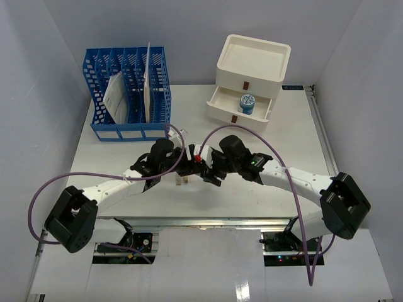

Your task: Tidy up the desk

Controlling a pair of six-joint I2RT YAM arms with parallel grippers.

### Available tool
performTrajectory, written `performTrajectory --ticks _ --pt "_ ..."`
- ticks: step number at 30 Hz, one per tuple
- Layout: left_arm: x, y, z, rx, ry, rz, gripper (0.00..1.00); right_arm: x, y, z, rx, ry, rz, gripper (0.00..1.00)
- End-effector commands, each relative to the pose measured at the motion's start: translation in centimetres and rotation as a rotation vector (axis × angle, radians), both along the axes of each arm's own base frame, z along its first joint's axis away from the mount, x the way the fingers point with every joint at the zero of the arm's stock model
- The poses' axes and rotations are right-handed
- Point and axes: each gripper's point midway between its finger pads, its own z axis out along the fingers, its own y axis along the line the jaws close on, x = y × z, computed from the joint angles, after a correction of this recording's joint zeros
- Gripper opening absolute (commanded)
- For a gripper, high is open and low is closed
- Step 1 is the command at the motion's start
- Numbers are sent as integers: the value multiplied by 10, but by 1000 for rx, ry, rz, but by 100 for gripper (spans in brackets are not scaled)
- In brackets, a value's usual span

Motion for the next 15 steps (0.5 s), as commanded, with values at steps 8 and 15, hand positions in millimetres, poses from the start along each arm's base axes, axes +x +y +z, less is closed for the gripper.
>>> performTrajectory --ticks 8,15 --pt "39 62 58 -8 -178 187 92 30 -11 54 -12 -255 9 14" --pt "53 127 93 184 -392 363 97 125 -50 91 -47 -374 -268 14"
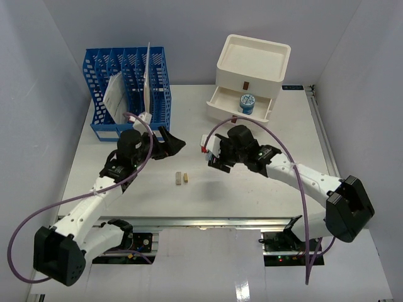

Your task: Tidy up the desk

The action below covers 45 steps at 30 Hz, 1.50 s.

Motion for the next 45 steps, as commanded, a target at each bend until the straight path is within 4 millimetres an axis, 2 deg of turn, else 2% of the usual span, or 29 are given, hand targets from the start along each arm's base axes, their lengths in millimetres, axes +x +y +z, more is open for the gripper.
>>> performTrajectory --ticks 1,4,9,10,11,13,15,16,19,20,23,25,31,33,36,37,41,45 --pt "-3 34 19 149 -129 81 97 90 -17 75 71 -209 -222 14" --pt "-21 34 16 146 -163 30 97 147 -26 108 90 -305 -357 14" --pt "-47 43 1 161 -192 1 97 215 -33 140 12 -482 -498 17" --pt "-52 45 4 160 -208 5 97 226 -32 140 -9 -510 -517 18" --pt "-55 47 2 162 -212 8 97 237 -31 130 -54 -532 -515 18" --pt "-62 51 6 160 -236 12 97 254 -30 133 -73 -582 -537 21" --pt "-68 54 8 162 -249 12 98 267 -29 126 -99 -613 -556 29" --pt "-70 55 7 167 -246 10 98 270 -29 123 -114 -626 -561 39" --pt "-73 56 6 179 -241 5 98 275 -32 107 -154 -621 -566 73" --pt "-74 57 6 181 -241 4 98 276 -34 102 -165 -615 -570 82" --pt "-75 55 7 177 -245 -4 98 272 -37 104 -146 -603 -587 92" --pt "-75 54 5 175 -238 -12 98 266 -38 114 -107 -592 -589 98" --pt "-76 52 5 172 -240 -23 98 241 -41 140 38 -470 -601 95" --pt "-78 52 6 167 -247 -27 98 232 -47 134 73 -381 -616 96" --pt "-80 53 6 163 -251 -25 98 222 -71 128 182 -237 -713 99" --pt "-80 53 6 162 -253 -25 98 221 -79 135 222 -224 -745 99" --pt "-79 52 5 161 -251 -30 98 210 -115 122 373 -88 -918 100" --pt "-79 51 4 161 -250 -32 98 213 -127 110 466 0 -1047 92"
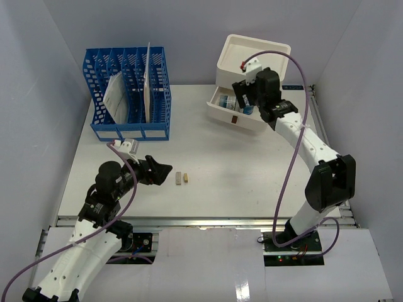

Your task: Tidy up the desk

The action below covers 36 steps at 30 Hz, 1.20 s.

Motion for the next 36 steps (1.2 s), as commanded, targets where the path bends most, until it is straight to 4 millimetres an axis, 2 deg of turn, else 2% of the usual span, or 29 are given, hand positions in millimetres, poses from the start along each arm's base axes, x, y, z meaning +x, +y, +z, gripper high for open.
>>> performTrajectory --ticks 1,6,10,16,27,32,36 --pt "-1 -1 -3 4 -3 -15 98 -2 -1 -22 252 104 -113 90" --pt "-1 1 -2 1 -10 -1 98 14 5 -39 297 149 -109 90" --pt "0 1 -3 3 -6 3 98 27 -2 -56 283 169 -154 90" --pt "1 1 -6 9 3 3 98 36 -8 -68 255 153 -158 92" --pt "1 3 -7 10 8 16 98 58 -1 -91 281 155 -164 100" --pt "2 4 -8 13 11 25 98 69 -3 -90 329 134 -166 91" --pt "3 4 -9 15 15 25 98 71 -1 -87 338 110 -119 70"
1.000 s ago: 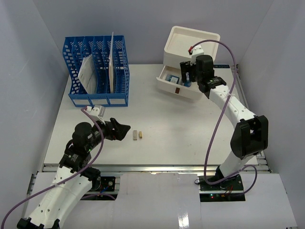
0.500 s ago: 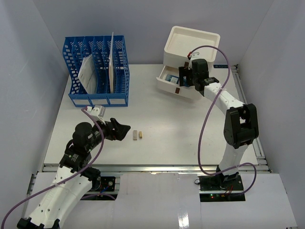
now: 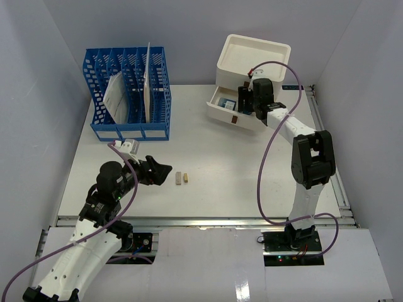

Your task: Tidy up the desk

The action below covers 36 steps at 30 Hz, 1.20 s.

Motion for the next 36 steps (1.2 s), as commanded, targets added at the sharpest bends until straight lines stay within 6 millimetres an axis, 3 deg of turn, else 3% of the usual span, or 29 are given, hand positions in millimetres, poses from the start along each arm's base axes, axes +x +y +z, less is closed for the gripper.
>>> performTrajectory --ticks 1,6,13,20,27,31,36 --pt "2 2 -3 7 2 12 98 18 6 37 51 -139 38 65" --pt "2 3 -2 6 1 16 98 10 6 56 5 -225 99 42" --pt "1 2 -2 5 -1 10 98 1 -8 98 -239 -349 95 26" --pt "0 1 0 0 -9 1 98 -13 4 128 -613 -404 35 22" --pt "-2 1 3 -4 -20 -2 98 -10 20 121 -978 -329 26 23" --pt "-3 1 6 -9 -32 -3 98 -9 17 126 -1055 -312 15 23" --pt "-3 0 5 -7 -28 -9 98 -12 7 117 -1180 -254 45 27"
